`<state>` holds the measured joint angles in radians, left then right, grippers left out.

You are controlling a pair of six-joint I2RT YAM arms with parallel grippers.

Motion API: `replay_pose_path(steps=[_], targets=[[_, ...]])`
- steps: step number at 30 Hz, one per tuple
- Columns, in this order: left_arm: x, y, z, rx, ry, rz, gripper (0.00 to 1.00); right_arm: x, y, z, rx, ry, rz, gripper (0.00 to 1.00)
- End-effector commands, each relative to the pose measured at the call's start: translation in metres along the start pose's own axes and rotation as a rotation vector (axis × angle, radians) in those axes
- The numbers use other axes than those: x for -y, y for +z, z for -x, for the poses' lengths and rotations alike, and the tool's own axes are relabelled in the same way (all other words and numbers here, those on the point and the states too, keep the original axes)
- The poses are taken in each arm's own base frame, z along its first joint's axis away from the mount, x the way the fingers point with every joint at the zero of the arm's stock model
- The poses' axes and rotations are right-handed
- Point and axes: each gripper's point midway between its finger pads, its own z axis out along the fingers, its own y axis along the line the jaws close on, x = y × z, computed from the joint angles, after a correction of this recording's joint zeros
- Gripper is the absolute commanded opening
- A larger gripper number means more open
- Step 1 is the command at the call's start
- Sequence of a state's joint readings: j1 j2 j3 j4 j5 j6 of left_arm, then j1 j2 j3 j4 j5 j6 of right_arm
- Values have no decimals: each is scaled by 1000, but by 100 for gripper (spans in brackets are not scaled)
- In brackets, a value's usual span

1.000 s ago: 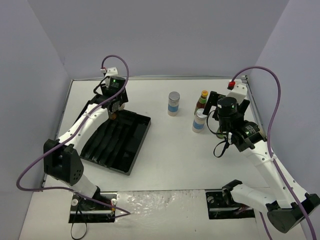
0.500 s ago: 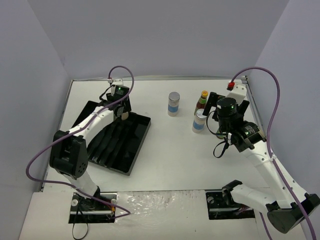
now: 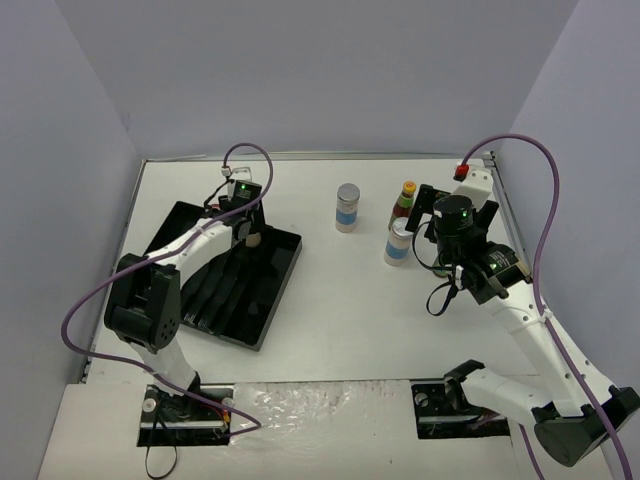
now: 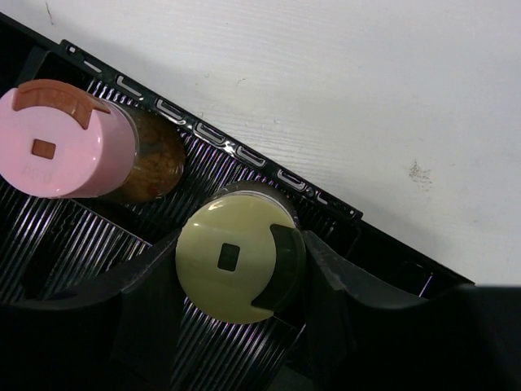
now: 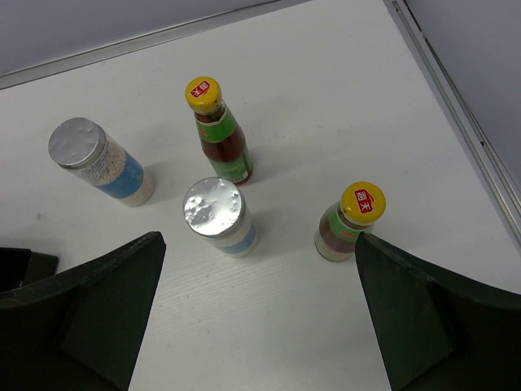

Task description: Organize the condiment bottles

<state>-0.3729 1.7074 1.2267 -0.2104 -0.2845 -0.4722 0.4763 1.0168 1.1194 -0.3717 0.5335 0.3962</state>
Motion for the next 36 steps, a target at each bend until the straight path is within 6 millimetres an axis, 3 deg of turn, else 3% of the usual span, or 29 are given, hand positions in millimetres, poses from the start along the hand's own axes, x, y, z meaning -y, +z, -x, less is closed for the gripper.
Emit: replay_pose_path(steps=[1,4,7,8,9,11,13,17,22,23,26,27,29,33,36], targets=[[9,-4,32,107,-35,-41,11,1,2,11,41,30,-9,100],[9,-2,27,105,-28,-46,25,2,1,12,47,30,-12,100],[8,-2,24,100,-29,-45,50,1,0,12,45,34,-7,100],[8,-2,23,100,-29,-46,52,1,0,12,45,34,-6,100],[9,-4,23,103,-27,-52,62,1,0,11,42,33,-7,100],[10,-10,28,118,-29,-59,73,0,0,10,41,30,-1,100],[10,-19,32,135,-29,-65,80,2,-1,11,44,30,-2,100],[10,-42,42,163,-17,-73,82,2,-3,12,46,36,5,100],[26,-101,69,263,19,-120,82,2,-2,9,40,32,2,100],[35,-119,80,297,20,-154,83,2,-2,9,41,32,0,100],[74,-148,87,303,79,-251,84,5,-2,13,50,30,-17,100],[78,-142,83,286,95,-252,84,6,-1,14,52,29,-24,100],[105,-152,100,288,108,-305,86,9,-2,17,54,36,-36,100],[159,-142,120,242,161,-394,88,9,-9,20,53,64,-15,100],[191,-115,113,186,234,-378,88,9,-14,21,51,74,-3,100]])
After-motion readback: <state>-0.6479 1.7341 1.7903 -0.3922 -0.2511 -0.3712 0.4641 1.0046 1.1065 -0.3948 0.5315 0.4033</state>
